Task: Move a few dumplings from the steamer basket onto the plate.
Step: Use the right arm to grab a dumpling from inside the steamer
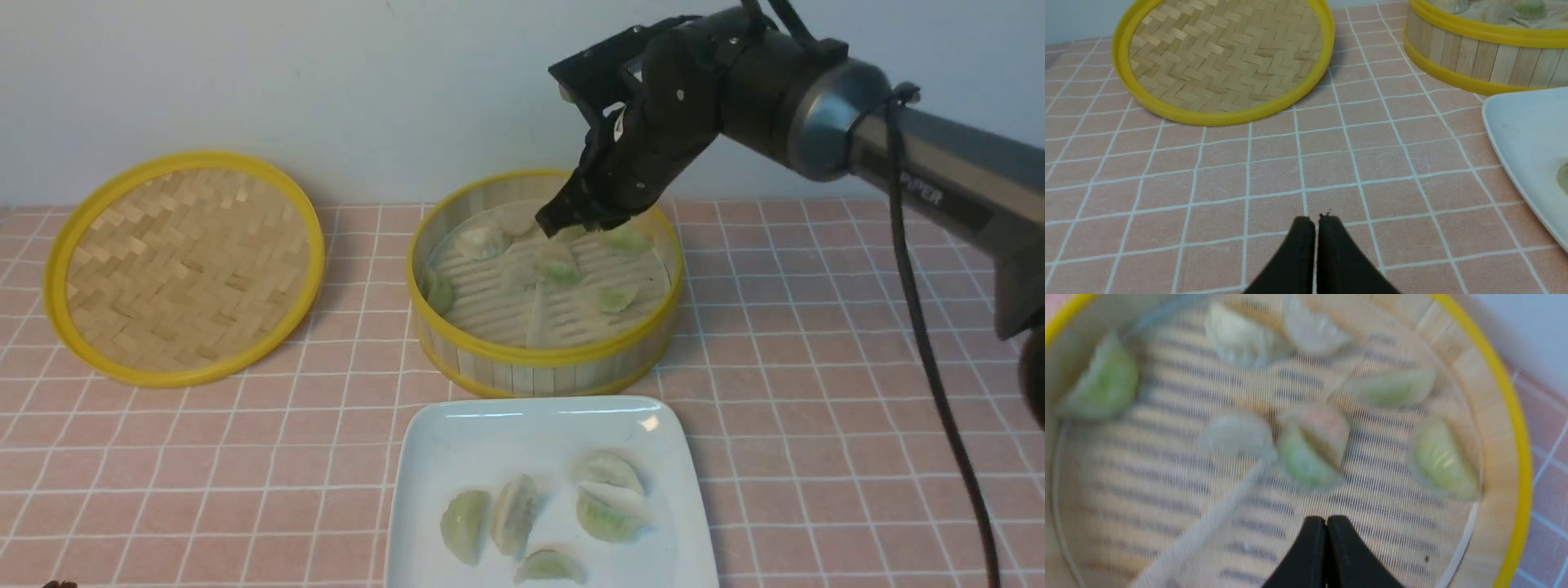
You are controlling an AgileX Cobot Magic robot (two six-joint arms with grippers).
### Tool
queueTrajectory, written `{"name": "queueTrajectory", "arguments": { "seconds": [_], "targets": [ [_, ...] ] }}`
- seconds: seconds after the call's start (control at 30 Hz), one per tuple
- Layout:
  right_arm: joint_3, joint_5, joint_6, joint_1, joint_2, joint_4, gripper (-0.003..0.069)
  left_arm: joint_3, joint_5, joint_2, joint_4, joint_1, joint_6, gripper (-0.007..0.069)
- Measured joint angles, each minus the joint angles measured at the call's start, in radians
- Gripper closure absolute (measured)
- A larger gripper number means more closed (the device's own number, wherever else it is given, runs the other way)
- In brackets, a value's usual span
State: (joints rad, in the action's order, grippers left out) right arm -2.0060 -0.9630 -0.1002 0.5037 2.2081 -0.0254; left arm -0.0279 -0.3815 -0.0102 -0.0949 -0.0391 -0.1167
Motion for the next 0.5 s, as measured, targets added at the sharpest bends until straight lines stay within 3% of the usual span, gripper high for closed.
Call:
{"name": "queueTrajectory", "arguments": {
  "seconds": [0.17, 0.4, 0.5],
  "targets": [
    [0.000, -0.047, -0.102, 0.000, 0.054, 0.000, 0.0574, 0.000, 0.000, 0.000, 0.000, 0.000, 0.000, 0.0631],
    [0.000, -0.034, -0.145, 0.000, 0.121, -0.028, 0.0253, 0.000, 0.000, 0.000, 0.000, 0.000, 0.000, 0.0631],
    [0.000, -0.004, -0.149, 0.000, 0.137, -0.060, 0.0176, 0.000, 0.000, 0.000, 0.000, 0.000, 0.000, 0.0631]
  ]
}}
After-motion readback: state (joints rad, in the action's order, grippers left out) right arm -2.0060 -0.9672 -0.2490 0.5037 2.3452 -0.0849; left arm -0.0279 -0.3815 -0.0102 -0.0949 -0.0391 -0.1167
